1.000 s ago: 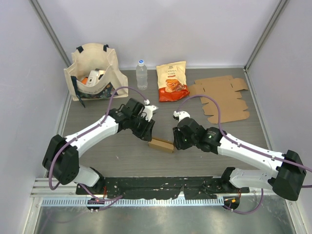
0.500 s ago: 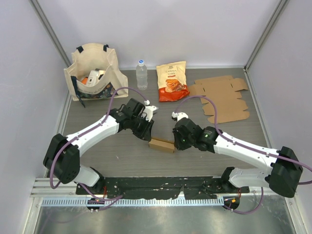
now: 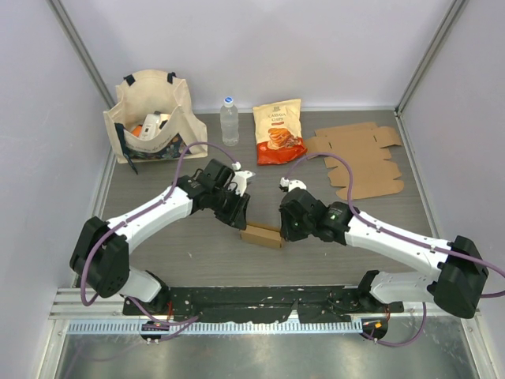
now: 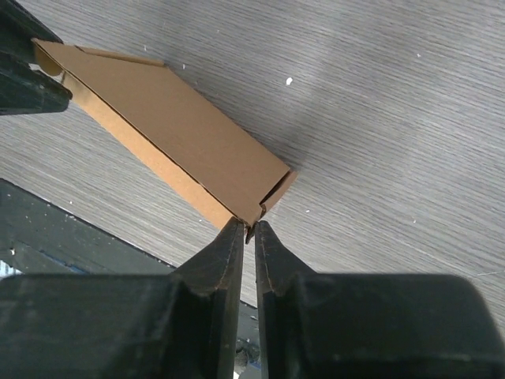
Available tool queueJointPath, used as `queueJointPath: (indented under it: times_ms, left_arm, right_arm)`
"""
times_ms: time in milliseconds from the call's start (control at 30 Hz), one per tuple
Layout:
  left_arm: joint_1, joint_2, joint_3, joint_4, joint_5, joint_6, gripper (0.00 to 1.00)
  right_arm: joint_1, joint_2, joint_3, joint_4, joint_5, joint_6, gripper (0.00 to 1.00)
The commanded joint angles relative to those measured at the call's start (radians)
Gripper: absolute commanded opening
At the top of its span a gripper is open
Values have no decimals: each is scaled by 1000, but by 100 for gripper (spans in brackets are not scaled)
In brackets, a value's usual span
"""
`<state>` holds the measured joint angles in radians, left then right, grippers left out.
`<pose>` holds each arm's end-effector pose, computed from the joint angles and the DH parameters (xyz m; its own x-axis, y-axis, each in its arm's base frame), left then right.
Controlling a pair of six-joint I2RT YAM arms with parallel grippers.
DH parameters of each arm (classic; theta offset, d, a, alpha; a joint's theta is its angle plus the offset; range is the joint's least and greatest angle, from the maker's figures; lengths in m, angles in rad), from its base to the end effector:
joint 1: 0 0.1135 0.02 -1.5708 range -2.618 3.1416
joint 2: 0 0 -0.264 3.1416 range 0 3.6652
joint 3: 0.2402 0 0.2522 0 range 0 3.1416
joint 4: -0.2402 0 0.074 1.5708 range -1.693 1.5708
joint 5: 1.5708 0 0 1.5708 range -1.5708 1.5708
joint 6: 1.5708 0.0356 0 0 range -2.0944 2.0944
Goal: Fold the paper box
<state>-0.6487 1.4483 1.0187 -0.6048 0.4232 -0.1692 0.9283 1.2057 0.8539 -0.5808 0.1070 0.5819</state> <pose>0.2221 -0.1868 0.2365 -0.7961 0.4109 -0.4443 0.5925 0.6786 -0.4340 0.1478 0.1911 0.2441 -0.8186 -0.1817 -0.5448 -0.3686 0.8937 0.2558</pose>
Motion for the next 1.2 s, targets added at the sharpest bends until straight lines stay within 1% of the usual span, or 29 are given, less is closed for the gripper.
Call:
queueJointPath:
  times_ms: [0, 100, 267, 333, 533, 700, 900, 1000, 1067, 1167]
  left_arm:
    - [-5, -51, 29, 0, 20, -18, 33]
    - [-5, -58, 29, -4, 12, -15, 34]
    - [-5, -57, 37, -12, -3, -7, 34]
    - [-5, -51, 41, -19, -9, -7, 31]
    - [-5, -48, 37, -23, -3, -9, 26]
    - [-5, -49, 44, -29, 3, -15, 21]
    - [-5, -48, 44, -36, 12, -16, 20]
    - [-5, -46, 38, -38, 17, -23, 21]
    - [-5, -48, 38, -36, 15, -24, 21]
    - [-5, -45, 35, -33, 20, -29, 22]
  right_arm:
    - [4, -8, 69, -17, 26, 30, 21]
    - [3, -5, 86, -40, 33, 18, 25]
    - [3, -5, 91, -59, 39, 7, 28]
    - [3, -6, 93, -65, 45, 7, 28]
    - [3, -5, 82, -65, 43, 3, 22]
    - [3, 5, 73, -56, 34, 3, 20]
    - [4, 15, 62, -39, 26, 12, 19]
    - [4, 15, 59, -40, 23, 13, 20]
    - [3, 15, 60, -42, 23, 13, 20]
    - [3, 14, 60, -40, 19, 15, 17]
